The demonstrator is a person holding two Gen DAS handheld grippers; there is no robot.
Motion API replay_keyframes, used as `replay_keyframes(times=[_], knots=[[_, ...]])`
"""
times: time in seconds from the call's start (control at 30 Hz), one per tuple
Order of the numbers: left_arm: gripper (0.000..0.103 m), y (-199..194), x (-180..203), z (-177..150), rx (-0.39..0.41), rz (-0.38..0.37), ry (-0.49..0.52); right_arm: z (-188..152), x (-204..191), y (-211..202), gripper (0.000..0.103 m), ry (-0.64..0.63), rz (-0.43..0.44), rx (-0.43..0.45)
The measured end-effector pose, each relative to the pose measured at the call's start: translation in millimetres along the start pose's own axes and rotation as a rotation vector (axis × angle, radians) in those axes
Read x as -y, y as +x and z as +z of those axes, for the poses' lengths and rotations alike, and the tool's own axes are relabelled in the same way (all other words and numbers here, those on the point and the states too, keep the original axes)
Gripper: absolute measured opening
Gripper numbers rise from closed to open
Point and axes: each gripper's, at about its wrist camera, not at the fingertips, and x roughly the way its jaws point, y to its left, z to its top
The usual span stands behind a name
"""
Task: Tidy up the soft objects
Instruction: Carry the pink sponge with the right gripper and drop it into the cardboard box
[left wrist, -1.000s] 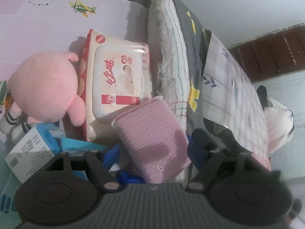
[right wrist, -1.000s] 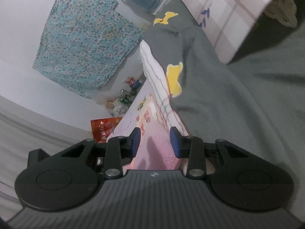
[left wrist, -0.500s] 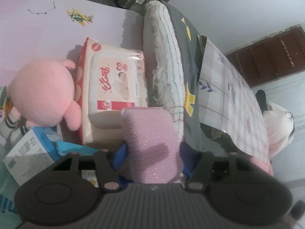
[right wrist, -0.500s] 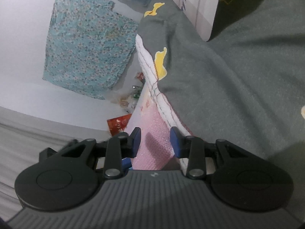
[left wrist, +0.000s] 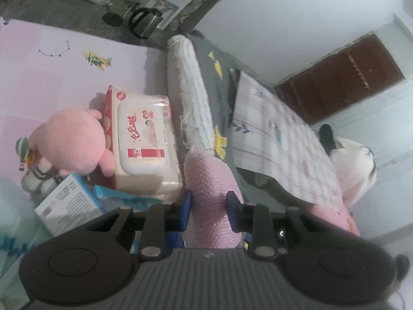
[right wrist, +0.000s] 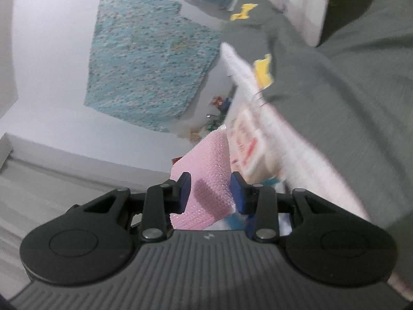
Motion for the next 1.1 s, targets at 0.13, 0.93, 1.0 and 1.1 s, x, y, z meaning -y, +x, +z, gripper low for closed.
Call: replay_keyframes(times=[0.13,0.93,1.0,1.1], knots=[[0.030,-44.0,-5.8,-15.6,0.015,-0.010,0.035,-30.2,-29.7,-5.7,0.033,-0.059,0.015,-0.032],[0.031,-323.0,-240.5,28.2,0.367,0.359,-0.181,-243.2,-230.7,303.2,0.033,-0.309,-0.048,-0.501],[0.031,-323.8,-259.4,38.4,0.365,0.384,-0.184,-257.5,-237.5,324.7,0.033,-0.329,-0.084,-0.506],[0.032,-323.4,-288.1,50.8,0.368,0.418,-0.201,-273.4,-239.9,351.7,0.033,-0.350,-0.126,-0.508]])
